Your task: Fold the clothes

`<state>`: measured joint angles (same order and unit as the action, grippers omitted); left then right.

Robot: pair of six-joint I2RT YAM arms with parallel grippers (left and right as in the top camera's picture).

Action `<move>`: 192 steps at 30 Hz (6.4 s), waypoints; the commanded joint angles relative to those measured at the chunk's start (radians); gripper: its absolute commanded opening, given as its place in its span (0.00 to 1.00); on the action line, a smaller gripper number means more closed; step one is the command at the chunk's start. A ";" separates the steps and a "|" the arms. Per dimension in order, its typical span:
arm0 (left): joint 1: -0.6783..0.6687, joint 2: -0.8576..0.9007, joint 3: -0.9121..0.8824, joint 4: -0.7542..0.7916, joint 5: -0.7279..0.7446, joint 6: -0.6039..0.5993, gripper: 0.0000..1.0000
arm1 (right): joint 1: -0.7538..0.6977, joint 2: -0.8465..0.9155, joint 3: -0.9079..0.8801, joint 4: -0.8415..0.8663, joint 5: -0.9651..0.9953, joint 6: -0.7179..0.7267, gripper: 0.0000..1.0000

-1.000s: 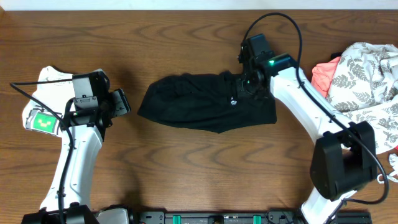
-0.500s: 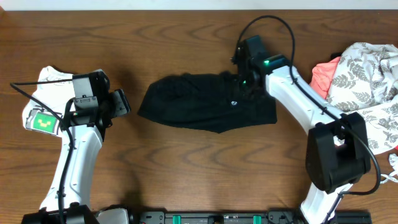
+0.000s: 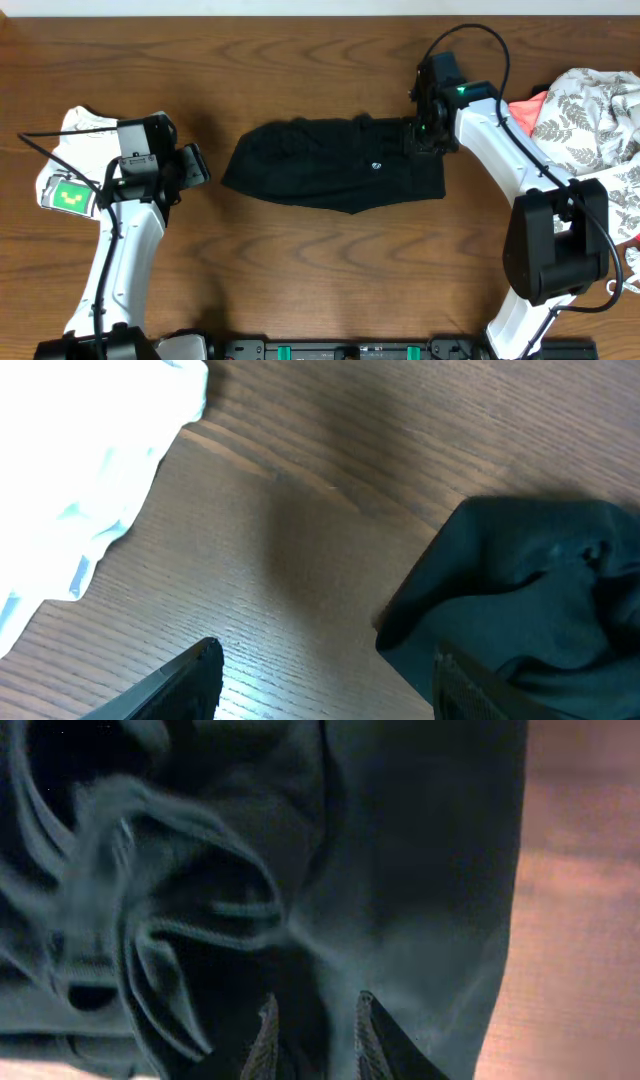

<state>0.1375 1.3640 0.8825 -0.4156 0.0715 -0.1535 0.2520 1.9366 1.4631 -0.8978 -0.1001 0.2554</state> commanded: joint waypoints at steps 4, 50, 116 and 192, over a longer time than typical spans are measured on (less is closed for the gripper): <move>0.002 0.010 0.001 -0.002 -0.001 -0.002 0.67 | 0.073 0.014 -0.021 -0.056 -0.045 0.010 0.26; 0.002 0.010 0.001 -0.003 -0.001 -0.002 0.67 | 0.042 0.008 -0.086 0.192 0.085 0.010 0.01; 0.000 0.529 0.170 0.230 0.681 0.206 0.94 | -0.049 -0.369 -0.075 -0.073 -0.037 -0.018 0.57; 0.087 0.286 0.204 -0.070 -0.078 0.021 0.06 | -0.047 -0.367 -0.076 -0.097 -0.024 -0.017 0.59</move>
<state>0.2020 1.7176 1.0859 -0.4755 0.1524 -0.1310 0.2085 1.5768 1.3914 -0.9947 -0.1196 0.2516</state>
